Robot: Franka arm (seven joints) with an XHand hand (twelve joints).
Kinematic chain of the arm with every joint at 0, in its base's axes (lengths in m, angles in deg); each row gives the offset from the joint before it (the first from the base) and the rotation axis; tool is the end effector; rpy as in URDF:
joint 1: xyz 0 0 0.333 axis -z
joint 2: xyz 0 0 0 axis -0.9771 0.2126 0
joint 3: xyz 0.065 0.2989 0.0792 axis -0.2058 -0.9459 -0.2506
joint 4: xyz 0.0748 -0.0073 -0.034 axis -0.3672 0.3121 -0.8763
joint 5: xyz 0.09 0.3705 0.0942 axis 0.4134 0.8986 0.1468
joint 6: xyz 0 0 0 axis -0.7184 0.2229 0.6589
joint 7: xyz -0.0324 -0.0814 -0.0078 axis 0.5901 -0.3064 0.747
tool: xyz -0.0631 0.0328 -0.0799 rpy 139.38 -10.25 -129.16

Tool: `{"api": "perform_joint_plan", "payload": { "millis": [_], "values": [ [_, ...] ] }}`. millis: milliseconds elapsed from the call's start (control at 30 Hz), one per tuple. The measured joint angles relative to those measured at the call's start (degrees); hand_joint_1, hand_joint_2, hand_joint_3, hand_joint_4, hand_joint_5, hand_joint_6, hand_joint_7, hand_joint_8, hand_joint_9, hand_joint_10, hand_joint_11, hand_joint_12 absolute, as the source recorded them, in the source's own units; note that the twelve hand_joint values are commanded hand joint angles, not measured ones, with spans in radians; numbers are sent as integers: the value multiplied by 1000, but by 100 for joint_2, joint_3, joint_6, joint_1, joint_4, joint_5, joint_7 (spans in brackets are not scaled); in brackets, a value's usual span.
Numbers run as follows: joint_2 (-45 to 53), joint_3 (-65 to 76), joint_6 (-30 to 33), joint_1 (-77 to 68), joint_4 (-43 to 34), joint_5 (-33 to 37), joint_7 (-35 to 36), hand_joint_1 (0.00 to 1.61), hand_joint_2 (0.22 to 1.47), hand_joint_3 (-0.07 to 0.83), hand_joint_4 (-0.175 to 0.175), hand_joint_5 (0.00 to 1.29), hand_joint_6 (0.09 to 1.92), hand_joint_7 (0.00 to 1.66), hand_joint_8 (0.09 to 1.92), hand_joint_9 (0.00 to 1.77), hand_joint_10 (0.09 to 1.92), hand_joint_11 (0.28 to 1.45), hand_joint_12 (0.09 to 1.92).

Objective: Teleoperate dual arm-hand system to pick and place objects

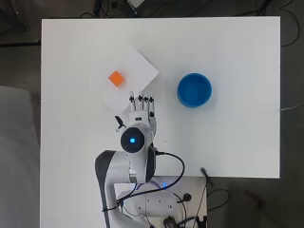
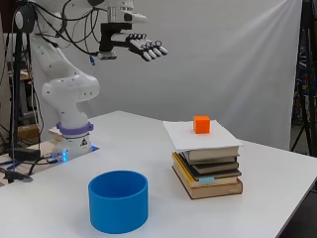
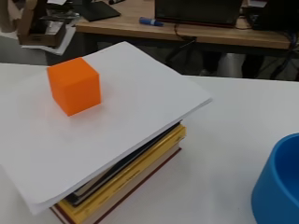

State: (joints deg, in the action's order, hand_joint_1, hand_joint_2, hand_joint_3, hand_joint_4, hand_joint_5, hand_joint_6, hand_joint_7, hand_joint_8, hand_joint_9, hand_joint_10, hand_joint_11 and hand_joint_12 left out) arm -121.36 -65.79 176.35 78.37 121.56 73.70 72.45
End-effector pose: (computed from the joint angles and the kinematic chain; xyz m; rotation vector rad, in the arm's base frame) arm 0.3044 -0.0007 0.5949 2.8038 1.2867 0.0058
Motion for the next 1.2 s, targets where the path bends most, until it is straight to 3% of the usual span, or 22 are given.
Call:
{"api": "perform_joint_plan", "payload": {
  "millis": [133, 267, 400, 633, 867, 1200],
  "values": [
    [-233, -172, 103, 93, 91, -603, -748, 0, 1042, 12, 130, 242, 87, 318, 87, 416, 87, 463, 87],
    [-314, -262, 325, 114, 204, -785, -991, 0, 1054, 13, 130, 255, 87, 325, 87, 432, 87, 470, 87],
    [-398, -64, 800, 112, 394, -236, -886, 0, 1046, 5, 116, 235, 87, 345, 87, 484, 87, 493, 87],
    [-227, 194, 1092, 76, 575, 1072, -630, 0, 1029, -5, 96, 235, 87, 341, 87, 499, 87, 508, 87],
    [377, -329, 1490, -13, 515, 1369, -309, 0, 1041, 4, 78, 202, 87, 241, 87, 433, 87, 511, 87],
    [1732, -631, 1894, -81, -61, 1896, 16, 0, 1034, 0, 67, 192, 87, 251, 87, 430, 87, 508, 87]
  ]
}}
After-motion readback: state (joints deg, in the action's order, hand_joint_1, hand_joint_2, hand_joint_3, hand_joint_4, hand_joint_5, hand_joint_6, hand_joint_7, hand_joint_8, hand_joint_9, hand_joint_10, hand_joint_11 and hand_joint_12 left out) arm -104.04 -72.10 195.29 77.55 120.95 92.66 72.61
